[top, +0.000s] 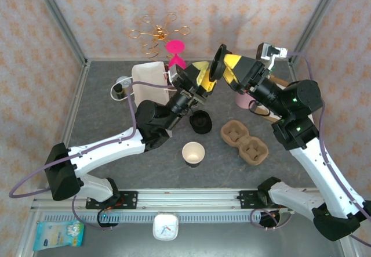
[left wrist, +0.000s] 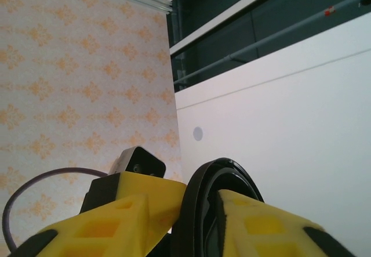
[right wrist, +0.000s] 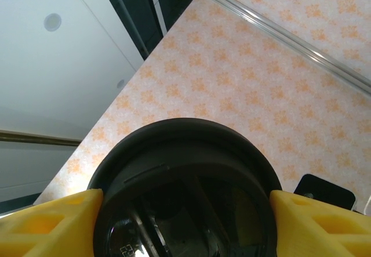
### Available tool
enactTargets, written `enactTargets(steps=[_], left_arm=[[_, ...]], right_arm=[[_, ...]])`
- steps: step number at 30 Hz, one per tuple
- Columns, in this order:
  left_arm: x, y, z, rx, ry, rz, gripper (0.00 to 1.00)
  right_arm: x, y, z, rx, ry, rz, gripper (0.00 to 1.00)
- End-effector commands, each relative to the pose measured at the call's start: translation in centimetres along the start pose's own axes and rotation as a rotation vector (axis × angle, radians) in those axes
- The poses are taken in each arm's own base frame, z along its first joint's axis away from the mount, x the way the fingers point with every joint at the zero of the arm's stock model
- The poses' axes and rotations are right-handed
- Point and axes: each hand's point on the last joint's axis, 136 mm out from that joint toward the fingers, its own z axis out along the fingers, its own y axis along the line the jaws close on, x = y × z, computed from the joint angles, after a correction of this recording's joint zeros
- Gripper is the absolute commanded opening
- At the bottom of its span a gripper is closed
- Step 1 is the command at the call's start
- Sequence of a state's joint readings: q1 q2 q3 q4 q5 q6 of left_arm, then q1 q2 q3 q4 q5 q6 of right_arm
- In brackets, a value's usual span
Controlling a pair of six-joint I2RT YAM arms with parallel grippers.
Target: Pack the takeout coffee
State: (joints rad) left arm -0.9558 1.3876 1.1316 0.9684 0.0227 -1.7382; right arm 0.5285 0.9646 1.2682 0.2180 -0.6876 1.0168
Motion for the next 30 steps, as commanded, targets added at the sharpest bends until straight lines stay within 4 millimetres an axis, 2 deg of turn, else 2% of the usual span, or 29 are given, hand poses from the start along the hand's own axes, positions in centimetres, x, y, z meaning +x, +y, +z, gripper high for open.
enactTargets(steps=[1,3,6,10,15,18,22,26,30], left_arm=[[0.2,-1.5,-1.0,0.014,-0.005,0.033,0.43],[-0.3,-1.1,-1.8,-0.015,-0.026,0.068,0.5],[-1.8,-0.2,-3.6,-0.096,-0.079,0.14,0.52],[-4.2,0.9,-6.8,-0.247,-0.181,0.286,0.57],[-6.3,0.2,-10.5,-0.382,-0.268,0.48,0.57],[-7.0,-0.1,-12.4,-0.471,-0.285,0.591,0.57],[-7.9,-0.6,-14.9,-0.559,-0.298,0.703,0.57],[-8.6,-0.6,-17.2,-0.681,-0.278,0.824,0.57],[-9.3,-1.1,-19.8,-0.768,-0.277,0.906,0.57]], right_arm=[[-0.8,1.0,-0.6,0.029,-0.033,-0.06,0.69],[-0.9,0.0,-0.7,0.089,-0.039,-0.072,0.69],[-0.7,-1.2,-0.9,0.166,-0.022,-0.093,0.69],[0.0,-3.5,-1.2,0.282,0.021,-0.108,0.69],[1.2,-7.4,-1.9,0.451,0.101,-0.123,0.69],[2.5,-9.9,-2.4,0.558,0.18,-0.125,0.68],[4.3,-13.8,-4.2,0.723,0.263,-0.13,0.67],[7.3,-17.8,-6.1,0.876,0.38,-0.136,0.66],[10.2,-20.7,-7.6,0.984,0.476,-0.153,0.66]])
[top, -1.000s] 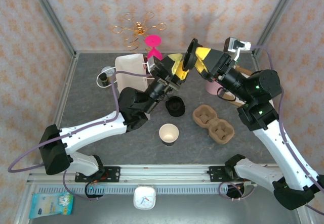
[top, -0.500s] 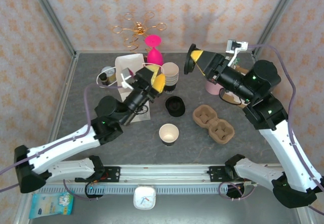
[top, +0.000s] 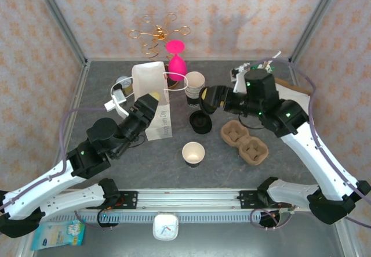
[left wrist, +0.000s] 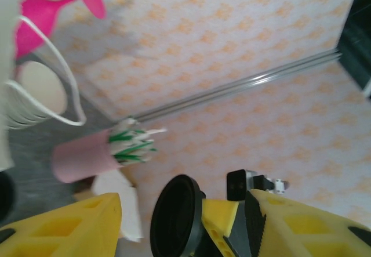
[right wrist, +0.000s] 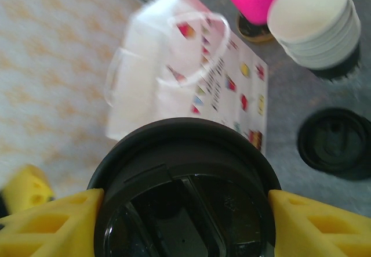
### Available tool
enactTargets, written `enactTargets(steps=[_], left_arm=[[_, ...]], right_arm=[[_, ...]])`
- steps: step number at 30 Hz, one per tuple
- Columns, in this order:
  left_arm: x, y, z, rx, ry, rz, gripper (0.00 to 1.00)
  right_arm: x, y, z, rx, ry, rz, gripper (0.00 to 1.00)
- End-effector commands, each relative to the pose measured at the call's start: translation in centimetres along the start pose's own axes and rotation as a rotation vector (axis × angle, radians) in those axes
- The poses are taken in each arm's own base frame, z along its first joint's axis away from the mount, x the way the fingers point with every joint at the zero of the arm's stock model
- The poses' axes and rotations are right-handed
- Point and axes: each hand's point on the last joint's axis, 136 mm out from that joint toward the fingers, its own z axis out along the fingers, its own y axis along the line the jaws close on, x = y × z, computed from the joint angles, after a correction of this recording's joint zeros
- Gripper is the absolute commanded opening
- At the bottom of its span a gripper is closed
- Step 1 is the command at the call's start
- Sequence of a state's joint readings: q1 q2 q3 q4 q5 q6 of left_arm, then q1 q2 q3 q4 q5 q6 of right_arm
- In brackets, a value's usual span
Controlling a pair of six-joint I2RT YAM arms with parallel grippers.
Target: Pack the takeout coffee
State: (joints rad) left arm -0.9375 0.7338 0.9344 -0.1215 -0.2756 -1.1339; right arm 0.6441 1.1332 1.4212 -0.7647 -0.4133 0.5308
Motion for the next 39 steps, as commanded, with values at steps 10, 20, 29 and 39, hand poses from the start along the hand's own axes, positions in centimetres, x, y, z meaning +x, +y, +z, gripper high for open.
enactTargets(steps=[10,20,29,39], left_arm=[[0.2,7.3,-4.0,-0.245,0.088,0.267,0.58],[0.9,10.1,-5.3,-0.299,0.126,0.302,0.59],[0.2,11.4,-6.4,-0.334,0.107,0.308,0.59],[-0.1,12.4,-7.0,-0.361,0.092,0.314,0.6]], right_arm=[[11.0,-5.9,4.5,0.311,0.272,-0.089,0.64],[15.2,-6.5,6.9,0.497,0.343,-0.186,0.63],[16.6,-6.4,8.6,0.594,0.4,-0.273,0.63],[17.1,-7.5,9.4,0.691,0.44,-0.334,0.63]])
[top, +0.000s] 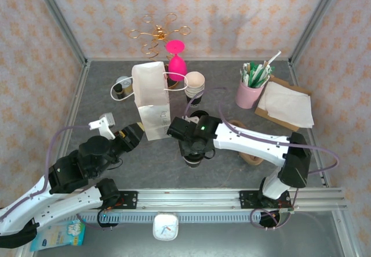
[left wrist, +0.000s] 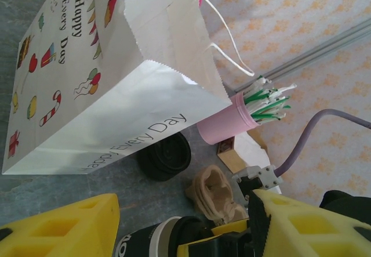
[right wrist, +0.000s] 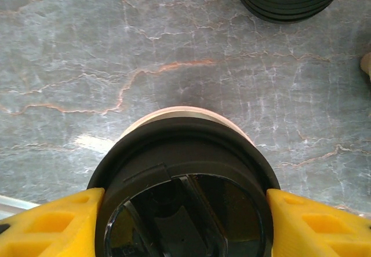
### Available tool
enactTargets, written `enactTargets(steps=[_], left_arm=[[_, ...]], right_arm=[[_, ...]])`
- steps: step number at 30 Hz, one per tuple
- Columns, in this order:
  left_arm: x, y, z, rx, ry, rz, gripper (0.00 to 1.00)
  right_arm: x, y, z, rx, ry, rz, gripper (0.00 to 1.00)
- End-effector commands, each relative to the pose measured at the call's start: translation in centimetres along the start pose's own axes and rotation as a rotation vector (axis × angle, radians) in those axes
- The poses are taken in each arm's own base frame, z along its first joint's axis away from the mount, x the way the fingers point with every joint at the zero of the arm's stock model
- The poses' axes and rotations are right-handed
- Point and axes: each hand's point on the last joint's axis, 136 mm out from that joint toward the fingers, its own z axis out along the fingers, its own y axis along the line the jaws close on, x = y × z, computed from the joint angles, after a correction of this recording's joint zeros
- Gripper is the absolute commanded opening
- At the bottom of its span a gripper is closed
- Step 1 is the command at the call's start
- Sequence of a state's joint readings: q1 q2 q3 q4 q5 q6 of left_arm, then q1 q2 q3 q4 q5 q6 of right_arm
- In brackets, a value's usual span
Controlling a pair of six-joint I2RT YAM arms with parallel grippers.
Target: Pack the takeout coffee
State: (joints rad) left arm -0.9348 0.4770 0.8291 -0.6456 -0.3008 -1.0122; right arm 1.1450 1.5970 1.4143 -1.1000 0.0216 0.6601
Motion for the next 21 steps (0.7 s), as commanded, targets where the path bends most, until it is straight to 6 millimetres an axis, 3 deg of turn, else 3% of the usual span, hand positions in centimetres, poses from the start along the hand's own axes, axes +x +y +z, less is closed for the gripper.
enactTargets(steps=[1,16,21], left_arm=[[-0.1,1.4,-0.1,-0.049,-0.018,0.019,0.6],[0.2,2.0,0.0,-0.054,-0.019,0.008,0.61],[0.4,2.3,0.0,-0.058,-0.018,0.002,0.61]], right_arm=[[-0.3,-0.4,-0.5,0.048,-0.013,-0.027,0.63],[0.4,0.9,1.2,0.041,0.03,-0.05,0.63],[1.1,0.3,1.9,0.069,0.049,-0.053,0.63]])
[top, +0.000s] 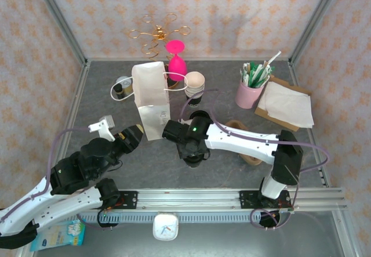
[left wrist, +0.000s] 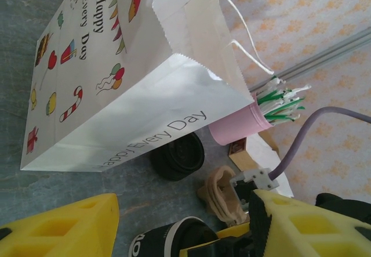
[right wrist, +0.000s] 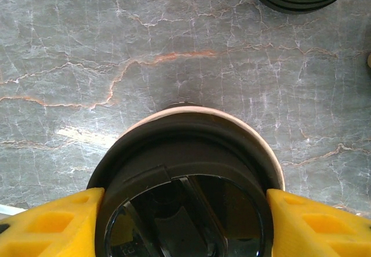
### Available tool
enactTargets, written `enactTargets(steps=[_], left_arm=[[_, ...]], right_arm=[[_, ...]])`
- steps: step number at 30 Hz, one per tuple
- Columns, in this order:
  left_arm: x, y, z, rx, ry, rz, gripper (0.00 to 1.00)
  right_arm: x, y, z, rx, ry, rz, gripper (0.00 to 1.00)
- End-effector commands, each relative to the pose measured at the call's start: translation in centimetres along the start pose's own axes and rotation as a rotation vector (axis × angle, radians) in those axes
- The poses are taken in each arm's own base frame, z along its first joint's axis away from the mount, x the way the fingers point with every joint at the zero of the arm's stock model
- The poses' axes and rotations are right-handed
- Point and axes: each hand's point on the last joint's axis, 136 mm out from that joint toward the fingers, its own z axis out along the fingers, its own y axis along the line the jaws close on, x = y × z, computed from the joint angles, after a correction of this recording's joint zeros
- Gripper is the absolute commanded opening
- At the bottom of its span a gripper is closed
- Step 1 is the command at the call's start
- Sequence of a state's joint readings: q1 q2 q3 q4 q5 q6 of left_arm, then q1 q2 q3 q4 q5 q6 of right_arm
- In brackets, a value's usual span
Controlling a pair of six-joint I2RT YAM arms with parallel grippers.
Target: Pack the takeout coffee
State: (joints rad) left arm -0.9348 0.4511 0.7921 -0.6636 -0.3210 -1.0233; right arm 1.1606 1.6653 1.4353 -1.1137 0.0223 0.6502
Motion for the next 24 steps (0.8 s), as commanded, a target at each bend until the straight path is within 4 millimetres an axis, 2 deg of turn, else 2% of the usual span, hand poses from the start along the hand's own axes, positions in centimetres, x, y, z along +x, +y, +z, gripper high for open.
enactTargets(steps=[1,6,13,20,24], left_arm=[[-0.1,0.9,-0.1,-0.03,-0.014,-0.002,0.61],[-0.1,1.1,-0.1,-0.036,-0.017,-0.004,0.61],[-0.2,1.1,-0.1,-0.036,-0.02,-0.008,0.62],[-0.1,1.3,0.0,-0.04,-0.022,-0.014,0.62],[-0.1,1.3,-0.1,-0.048,-0.018,-0.01,0.62]], right_arm=[[0.7,-0.5,0.7,0.034,0.014,-0.016,0.63],[0.7,-2.2,1.0,0.129,0.004,-0.015,0.63],[0.2,-2.4,-0.1,0.134,-0.024,-0.002,0.64],[0.4,-2.4,1.0,0.145,-0.015,-0.006,0.65],[1.2,-2.9,1.7,0.148,-0.001,-0.001,0.66]])
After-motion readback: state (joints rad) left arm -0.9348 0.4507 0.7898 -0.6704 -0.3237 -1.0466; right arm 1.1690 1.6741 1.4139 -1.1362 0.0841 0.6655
